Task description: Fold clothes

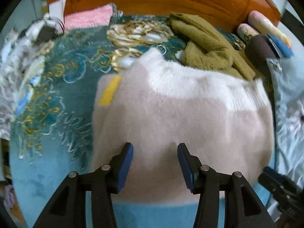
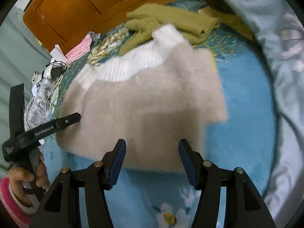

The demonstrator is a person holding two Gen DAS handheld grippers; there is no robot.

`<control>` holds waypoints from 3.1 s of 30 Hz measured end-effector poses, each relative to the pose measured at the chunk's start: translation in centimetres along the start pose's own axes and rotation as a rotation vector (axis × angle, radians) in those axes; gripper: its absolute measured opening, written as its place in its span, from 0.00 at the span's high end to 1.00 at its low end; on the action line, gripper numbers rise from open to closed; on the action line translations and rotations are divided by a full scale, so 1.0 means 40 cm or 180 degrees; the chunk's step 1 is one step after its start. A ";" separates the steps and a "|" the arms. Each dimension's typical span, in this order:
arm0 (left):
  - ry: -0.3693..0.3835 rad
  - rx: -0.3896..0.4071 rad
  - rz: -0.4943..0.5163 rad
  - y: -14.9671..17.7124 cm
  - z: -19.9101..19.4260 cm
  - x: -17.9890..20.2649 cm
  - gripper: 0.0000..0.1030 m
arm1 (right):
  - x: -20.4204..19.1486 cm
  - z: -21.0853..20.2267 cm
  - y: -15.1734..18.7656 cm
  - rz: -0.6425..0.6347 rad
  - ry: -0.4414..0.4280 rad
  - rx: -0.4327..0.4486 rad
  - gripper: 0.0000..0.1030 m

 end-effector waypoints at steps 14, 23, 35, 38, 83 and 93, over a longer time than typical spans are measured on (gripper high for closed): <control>-0.0509 0.0361 0.0426 0.238 -0.005 0.029 0.38 | -0.011 0.075 0.150 -0.0727 0.0489 -0.0313 0.38; -0.0715 0.0537 -0.0099 0.203 0.038 -0.017 0.00 | -0.004 0.099 0.130 -0.1025 0.0743 0.0034 0.11; -0.0696 0.0579 -0.0175 0.208 0.035 -0.011 0.00 | 0.021 0.101 0.116 -0.0910 0.0822 0.0268 0.00; -0.0707 0.0598 -0.0175 0.209 0.035 -0.010 0.00 | 0.024 0.101 0.112 -0.0913 0.0829 0.0278 0.00; -0.0713 0.0609 -0.0162 0.203 0.037 -0.009 0.00 | 0.041 0.117 0.123 -0.0920 0.0839 0.0292 0.00; -0.0723 0.0612 -0.0160 0.203 0.037 -0.010 0.00 | 0.042 0.118 0.122 -0.0921 0.0838 0.0291 0.00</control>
Point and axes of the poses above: each gripper's, at about its wrist camera, not at the fingertips, and z roughly the way its jaws point, x to its right, y to its underside, the point moved 9 cm from there along z, roughly the way its jaws point, and after that the axes turned 2 degrees about -y, right-handed, at the moved point
